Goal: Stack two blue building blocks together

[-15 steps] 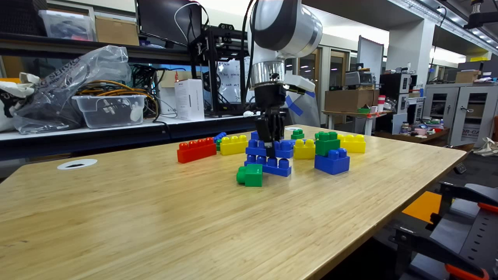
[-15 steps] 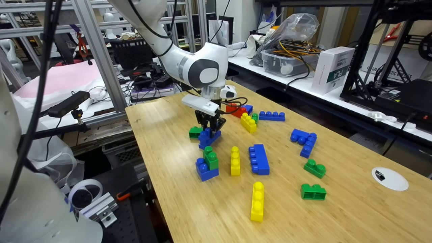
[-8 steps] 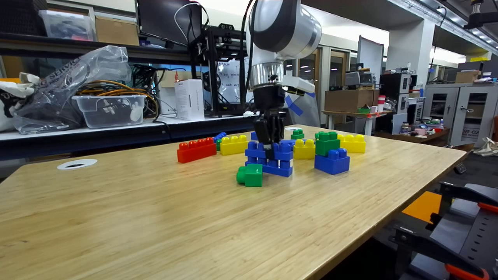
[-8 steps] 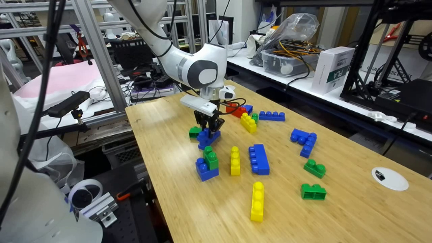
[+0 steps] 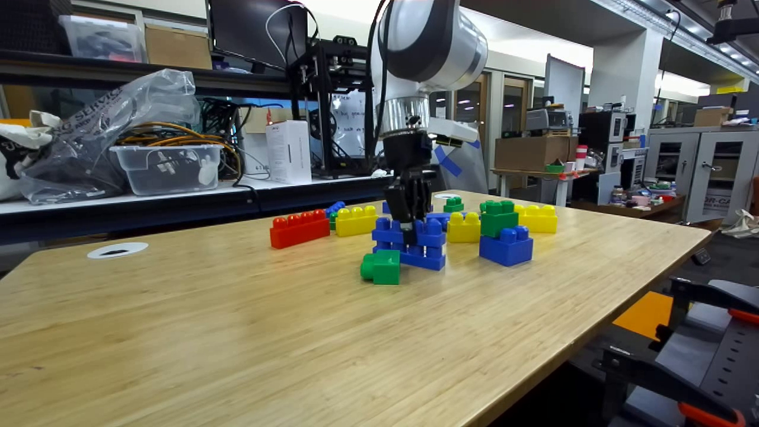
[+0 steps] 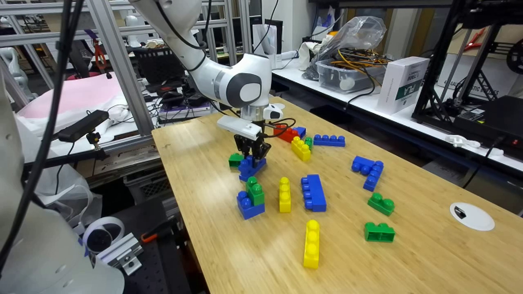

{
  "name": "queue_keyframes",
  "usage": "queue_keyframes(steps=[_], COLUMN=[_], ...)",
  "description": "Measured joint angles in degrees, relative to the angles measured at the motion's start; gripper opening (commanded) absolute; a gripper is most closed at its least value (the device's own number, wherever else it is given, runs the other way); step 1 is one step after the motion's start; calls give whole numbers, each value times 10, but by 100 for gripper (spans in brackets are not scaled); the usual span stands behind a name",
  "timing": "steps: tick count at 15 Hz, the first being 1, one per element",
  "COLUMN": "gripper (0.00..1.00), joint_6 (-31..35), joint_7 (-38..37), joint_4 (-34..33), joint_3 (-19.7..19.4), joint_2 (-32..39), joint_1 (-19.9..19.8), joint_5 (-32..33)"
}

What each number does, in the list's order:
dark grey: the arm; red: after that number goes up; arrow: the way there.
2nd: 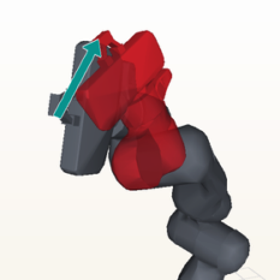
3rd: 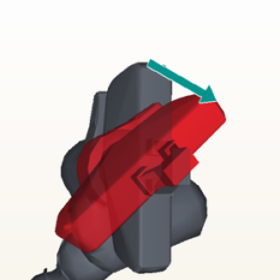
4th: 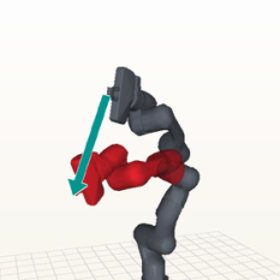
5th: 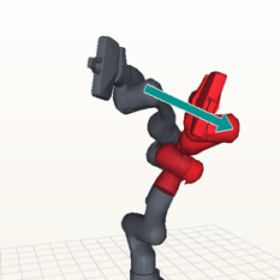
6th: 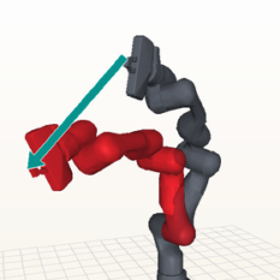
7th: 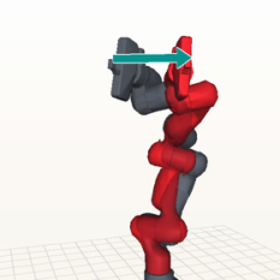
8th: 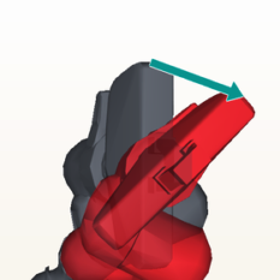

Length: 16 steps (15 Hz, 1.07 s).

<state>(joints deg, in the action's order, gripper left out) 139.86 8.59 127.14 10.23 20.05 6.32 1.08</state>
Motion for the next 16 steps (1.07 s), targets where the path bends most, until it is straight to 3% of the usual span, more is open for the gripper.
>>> queue_keyframes(steps=[16], gripper=[10], joint_6=[66], joint_7=[0], joint_4=[7], joint_3=[-17], joint_2=[15], joint_1=[1], joint_5=[30])
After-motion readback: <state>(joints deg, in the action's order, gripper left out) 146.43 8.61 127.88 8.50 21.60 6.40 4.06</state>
